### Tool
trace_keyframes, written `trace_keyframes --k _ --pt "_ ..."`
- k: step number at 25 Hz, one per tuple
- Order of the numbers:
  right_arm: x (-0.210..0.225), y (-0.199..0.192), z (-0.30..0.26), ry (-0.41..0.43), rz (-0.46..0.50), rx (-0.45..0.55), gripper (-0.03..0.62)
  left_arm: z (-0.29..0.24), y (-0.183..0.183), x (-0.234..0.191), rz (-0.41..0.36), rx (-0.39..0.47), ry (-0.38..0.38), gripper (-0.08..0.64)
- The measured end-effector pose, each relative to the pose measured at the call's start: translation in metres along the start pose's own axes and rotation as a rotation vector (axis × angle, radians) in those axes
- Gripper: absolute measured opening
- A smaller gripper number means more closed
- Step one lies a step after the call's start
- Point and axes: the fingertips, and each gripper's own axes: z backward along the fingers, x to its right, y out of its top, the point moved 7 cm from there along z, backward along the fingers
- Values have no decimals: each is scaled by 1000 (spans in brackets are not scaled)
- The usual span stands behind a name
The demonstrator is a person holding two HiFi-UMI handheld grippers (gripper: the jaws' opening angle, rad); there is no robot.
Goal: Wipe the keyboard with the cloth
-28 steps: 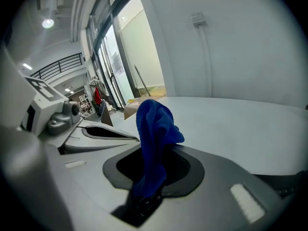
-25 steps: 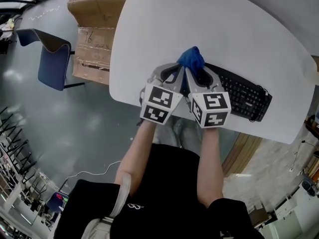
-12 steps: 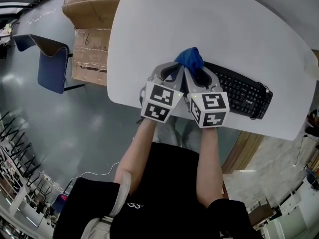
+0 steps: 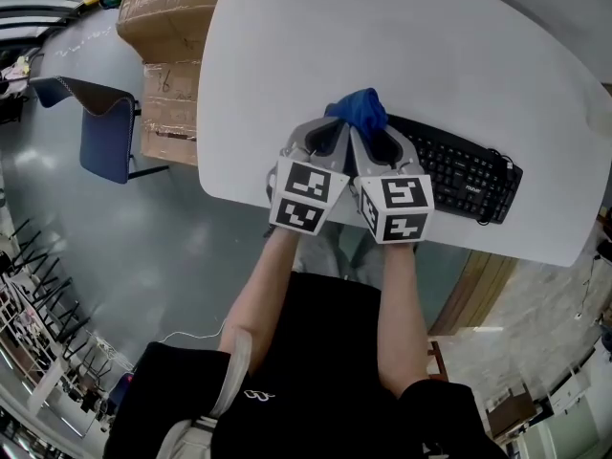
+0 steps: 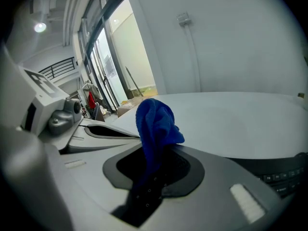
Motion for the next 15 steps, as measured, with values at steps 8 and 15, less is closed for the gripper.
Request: trace_keyframes --k 8,15 --pt "20 -9 12 26 -27 -7 98 -11 4 21 -20 -19 12 -4" --pt "31 -14 22 32 -29 -11 97 -16 6 36 -23 -34 25 -3"
